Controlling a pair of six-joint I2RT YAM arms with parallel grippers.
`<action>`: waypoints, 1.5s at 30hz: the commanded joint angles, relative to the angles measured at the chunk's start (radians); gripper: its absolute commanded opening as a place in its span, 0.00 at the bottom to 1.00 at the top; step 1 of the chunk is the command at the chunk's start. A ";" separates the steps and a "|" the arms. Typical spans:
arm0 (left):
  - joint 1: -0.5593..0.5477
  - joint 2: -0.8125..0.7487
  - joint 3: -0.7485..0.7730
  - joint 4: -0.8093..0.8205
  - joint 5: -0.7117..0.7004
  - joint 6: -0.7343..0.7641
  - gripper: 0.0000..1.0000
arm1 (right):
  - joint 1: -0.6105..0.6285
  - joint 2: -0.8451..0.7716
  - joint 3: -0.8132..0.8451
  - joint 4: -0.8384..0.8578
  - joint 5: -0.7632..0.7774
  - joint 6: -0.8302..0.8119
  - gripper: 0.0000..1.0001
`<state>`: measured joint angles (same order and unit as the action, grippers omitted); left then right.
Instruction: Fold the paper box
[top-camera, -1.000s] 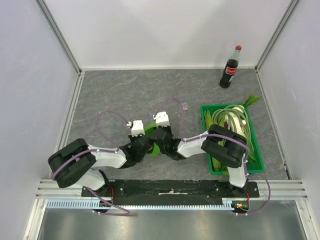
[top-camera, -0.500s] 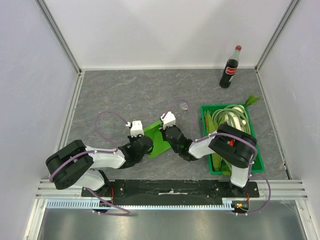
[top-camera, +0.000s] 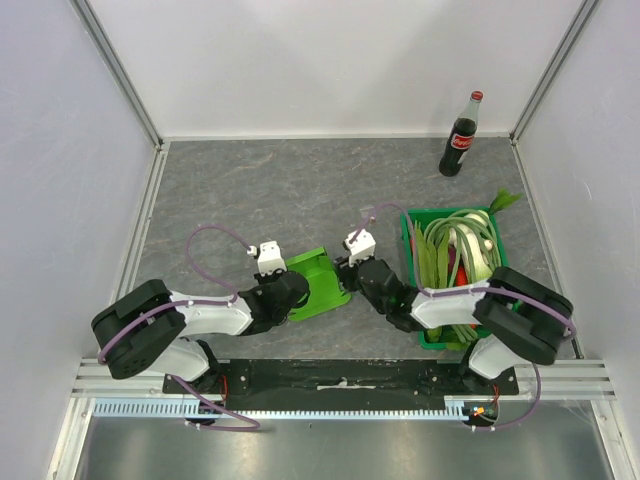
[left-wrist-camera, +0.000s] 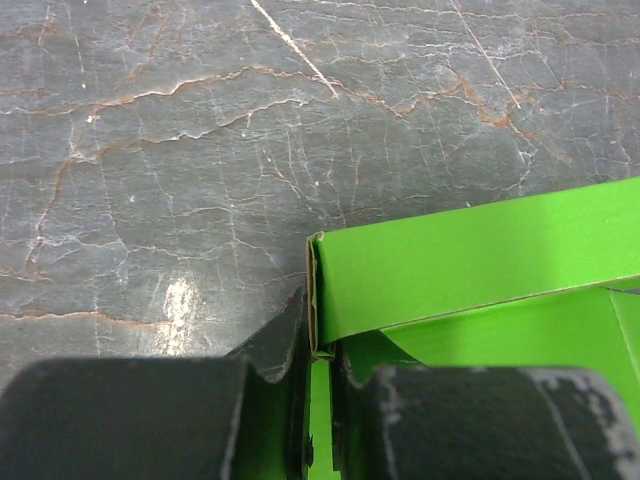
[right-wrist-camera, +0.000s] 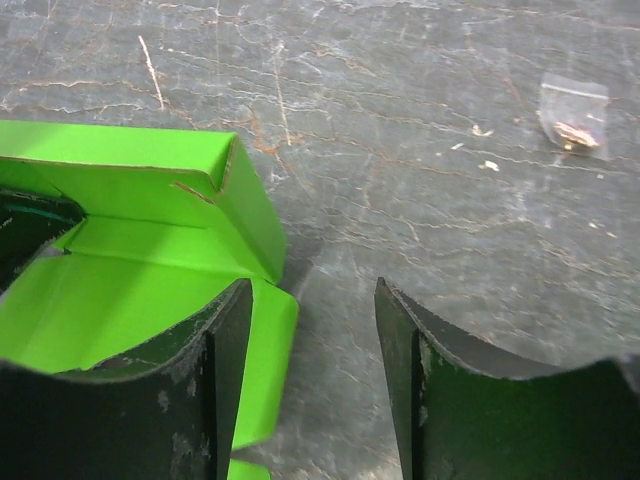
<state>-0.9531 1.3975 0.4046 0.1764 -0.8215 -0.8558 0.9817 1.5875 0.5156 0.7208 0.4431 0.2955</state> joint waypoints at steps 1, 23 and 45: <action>-0.004 0.006 0.014 -0.064 -0.048 -0.083 0.02 | -0.023 -0.107 -0.045 -0.058 -0.029 -0.018 0.60; -0.004 -0.002 0.000 -0.015 -0.013 -0.009 0.02 | -0.101 0.127 0.144 0.128 -0.287 -0.214 0.44; -0.004 -0.107 -0.004 -0.028 0.124 -0.092 0.02 | 0.155 0.405 0.293 0.205 0.686 -0.162 0.00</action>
<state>-0.9463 1.3552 0.4053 0.1120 -0.7887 -0.8734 1.1336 1.9919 0.8238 0.9085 0.9398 0.1131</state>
